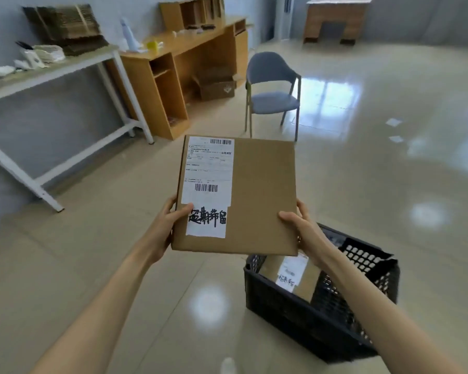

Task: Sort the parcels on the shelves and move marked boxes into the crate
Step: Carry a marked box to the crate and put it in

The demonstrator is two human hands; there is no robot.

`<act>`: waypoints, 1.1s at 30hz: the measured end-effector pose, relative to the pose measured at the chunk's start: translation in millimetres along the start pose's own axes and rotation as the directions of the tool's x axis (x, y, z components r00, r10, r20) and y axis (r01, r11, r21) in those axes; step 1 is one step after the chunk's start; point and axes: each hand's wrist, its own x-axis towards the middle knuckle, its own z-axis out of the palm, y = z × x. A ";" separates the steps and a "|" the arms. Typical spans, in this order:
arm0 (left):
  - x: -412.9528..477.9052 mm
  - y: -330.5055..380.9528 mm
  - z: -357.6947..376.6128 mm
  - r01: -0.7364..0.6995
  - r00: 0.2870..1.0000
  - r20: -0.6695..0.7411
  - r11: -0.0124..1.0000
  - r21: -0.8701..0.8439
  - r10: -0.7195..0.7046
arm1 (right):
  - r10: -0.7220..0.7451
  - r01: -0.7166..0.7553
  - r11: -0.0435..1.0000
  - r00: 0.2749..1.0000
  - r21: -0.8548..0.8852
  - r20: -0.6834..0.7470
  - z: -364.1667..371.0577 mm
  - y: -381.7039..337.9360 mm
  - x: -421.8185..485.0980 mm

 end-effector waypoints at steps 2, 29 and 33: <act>31.3 -7.5 26.4 0.044 0.996 0.076 0.998 0.039 -0.047 | 0.035 -0.033 0.999 0.997 0.023 -0.070 -25.1 11.4 4.5; 261.3 -241.9 216.2 0.409 0.712 0.295 0.718 0.562 -0.637 | 0.609 -0.484 0.790 0.695 0.377 -0.383 -182.5 264.4 86.7; 289.0 -282.3 228.4 0.436 0.714 0.238 0.685 0.584 -0.658 | 0.687 -0.575 0.724 0.648 0.381 -0.328 -200.4 297.1 120.6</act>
